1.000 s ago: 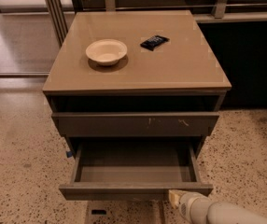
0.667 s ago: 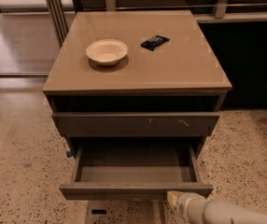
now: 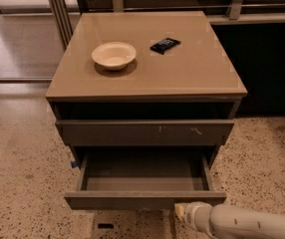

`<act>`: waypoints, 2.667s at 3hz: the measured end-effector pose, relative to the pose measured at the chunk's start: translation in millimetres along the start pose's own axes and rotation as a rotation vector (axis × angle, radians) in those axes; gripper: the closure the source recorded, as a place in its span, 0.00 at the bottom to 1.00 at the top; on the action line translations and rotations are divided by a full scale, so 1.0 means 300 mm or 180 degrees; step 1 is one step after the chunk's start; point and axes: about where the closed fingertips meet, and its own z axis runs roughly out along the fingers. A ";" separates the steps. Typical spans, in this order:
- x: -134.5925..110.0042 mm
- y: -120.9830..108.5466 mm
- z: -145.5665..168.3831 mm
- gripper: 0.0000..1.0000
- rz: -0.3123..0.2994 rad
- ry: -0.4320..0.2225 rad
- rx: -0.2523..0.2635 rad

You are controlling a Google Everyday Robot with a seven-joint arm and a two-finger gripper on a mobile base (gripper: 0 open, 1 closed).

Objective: Close middle drawer

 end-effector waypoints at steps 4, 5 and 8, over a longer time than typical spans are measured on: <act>-0.171 -0.048 0.096 1.00 -0.0585 -0.0207 0.0068; -0.241 -0.063 0.106 1.00 -0.0772 -0.0276 0.0122; -0.327 -0.081 0.222 1.00 -0.0998 -0.0195 0.0094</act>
Offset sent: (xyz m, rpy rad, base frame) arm 0.0438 0.0055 -0.0115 -0.0429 -0.0645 0.0899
